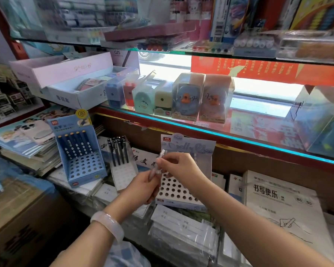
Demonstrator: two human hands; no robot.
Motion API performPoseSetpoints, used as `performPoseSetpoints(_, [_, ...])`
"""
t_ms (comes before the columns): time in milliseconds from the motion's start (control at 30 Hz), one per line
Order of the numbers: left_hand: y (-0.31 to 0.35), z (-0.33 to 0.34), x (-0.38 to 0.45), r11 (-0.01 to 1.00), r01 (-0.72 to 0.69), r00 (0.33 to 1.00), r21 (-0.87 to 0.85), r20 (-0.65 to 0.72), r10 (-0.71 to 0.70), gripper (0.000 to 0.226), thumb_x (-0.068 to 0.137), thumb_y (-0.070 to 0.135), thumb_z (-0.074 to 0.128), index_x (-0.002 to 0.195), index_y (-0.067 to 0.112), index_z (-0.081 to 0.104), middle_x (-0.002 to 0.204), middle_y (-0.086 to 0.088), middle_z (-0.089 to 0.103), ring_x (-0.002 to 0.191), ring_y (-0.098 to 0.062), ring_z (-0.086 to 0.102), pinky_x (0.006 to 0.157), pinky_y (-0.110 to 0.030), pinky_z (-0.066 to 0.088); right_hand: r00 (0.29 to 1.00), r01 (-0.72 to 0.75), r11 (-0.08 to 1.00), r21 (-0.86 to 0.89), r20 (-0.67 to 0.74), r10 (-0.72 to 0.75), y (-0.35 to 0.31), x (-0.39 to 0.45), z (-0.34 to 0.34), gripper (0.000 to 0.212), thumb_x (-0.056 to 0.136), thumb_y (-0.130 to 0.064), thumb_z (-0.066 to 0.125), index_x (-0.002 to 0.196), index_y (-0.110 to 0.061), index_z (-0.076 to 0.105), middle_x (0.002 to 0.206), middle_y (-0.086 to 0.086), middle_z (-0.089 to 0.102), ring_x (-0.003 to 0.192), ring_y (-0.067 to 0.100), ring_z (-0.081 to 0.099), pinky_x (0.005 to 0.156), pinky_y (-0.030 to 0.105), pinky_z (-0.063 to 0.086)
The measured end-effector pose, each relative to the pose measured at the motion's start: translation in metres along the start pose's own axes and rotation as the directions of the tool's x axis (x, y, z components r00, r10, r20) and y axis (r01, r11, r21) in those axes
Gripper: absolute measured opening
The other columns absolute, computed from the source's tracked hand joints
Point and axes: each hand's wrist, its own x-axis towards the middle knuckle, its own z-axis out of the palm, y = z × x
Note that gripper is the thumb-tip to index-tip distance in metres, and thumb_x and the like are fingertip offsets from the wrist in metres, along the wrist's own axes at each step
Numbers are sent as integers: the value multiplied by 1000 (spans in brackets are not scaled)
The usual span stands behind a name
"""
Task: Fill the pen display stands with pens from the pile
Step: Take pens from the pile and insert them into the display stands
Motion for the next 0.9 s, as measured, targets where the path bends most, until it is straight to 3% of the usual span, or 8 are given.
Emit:
performPoseSetpoints(100, [-3, -2, 2, 998, -16, 999, 60, -37, 18, 21, 98, 20, 42, 82, 11, 51, 59, 0, 50, 45, -9, 45, 45, -21, 37, 999, -30, 998, 63, -8, 31, -2, 0, 1, 11, 89, -29, 61, 87, -20, 67, 80, -6, 66, 73, 3, 61, 62, 12, 49])
performPoseSetpoints(200, [-4, -7, 6, 980, -65, 991, 189, -101, 85, 4, 92, 24, 54, 96, 25, 54, 86, 1, 61, 71, -8, 58, 59, -21, 45, 999, -1, 990, 144, -45, 8, -6, 1, -8, 10, 89, -23, 61, 84, -16, 67, 75, -2, 67, 65, 2, 62, 63, 13, 52])
performPoseSetpoints(300, [-1, -16, 7, 949, -43, 999, 313, -18, 52, 49, 85, 31, 64, 128, 24, 41, 122, 3, 53, 97, -5, 54, 79, -20, 46, 986, 57, 992, 114, -162, -38, -6, 2, -32, 7, 90, -19, 58, 85, -16, 63, 77, 1, 68, 66, 7, 65, 66, 19, 55])
performPoseSetpoints(400, [5, -26, 6, 783, -86, 996, 616, 61, 62, 65, 85, 40, 61, 141, 27, 30, 141, 5, 39, 120, -11, 43, 95, -27, 37, 946, 60, 982, -181, -304, -114, 10, 0, -59, 7, 92, -20, 56, 85, -22, 56, 75, -3, 67, 63, 5, 66, 62, 19, 56])
performPoseSetpoints(467, [9, -30, 5, 688, -143, 988, 712, 64, 139, 59, 89, 41, 54, 141, 26, 31, 146, 2, 35, 129, -14, 37, 102, -30, 34, 928, 5, 918, -397, -340, -152, 30, -4, -69, 5, 93, -23, 54, 88, -22, 55, 75, -5, 65, 63, 5, 65, 60, 21, 56])
performPoseSetpoints(533, [11, -29, 5, 635, -158, 983, 756, 62, 170, 55, 92, 40, 50, 142, 25, 31, 147, 0, 34, 132, -16, 35, 106, -32, 32, 925, -33, 862, -507, -341, -166, 51, -10, -68, 9, 95, -24, 52, 94, -17, 57, 78, -1, 66, 68, 12, 65, 64, 32, 57])
performPoseSetpoints(767, [7, -29, 1, 616, -160, 987, 771, 114, 113, 48, 94, 37, 48, 139, 23, 37, 142, -2, 40, 127, -16, 39, 100, -25, 32, 915, -128, 795, -594, -380, -137, 86, -10, -45, 16, 97, -27, 48, 104, -14, 53, 86, 8, 68, 76, 24, 65, 68, 42, 54])
performPoseSetpoints(900, [6, -31, 1, 624, -124, 992, 771, 90, 86, 46, 94, 37, 48, 137, 23, 39, 140, -2, 42, 125, -15, 41, 98, -25, 33, 920, -99, 767, -634, -352, -172, 84, -6, -44, 19, 98, -26, 45, 107, -11, 53, 89, 10, 67, 78, 26, 64, 64, 34, 49])
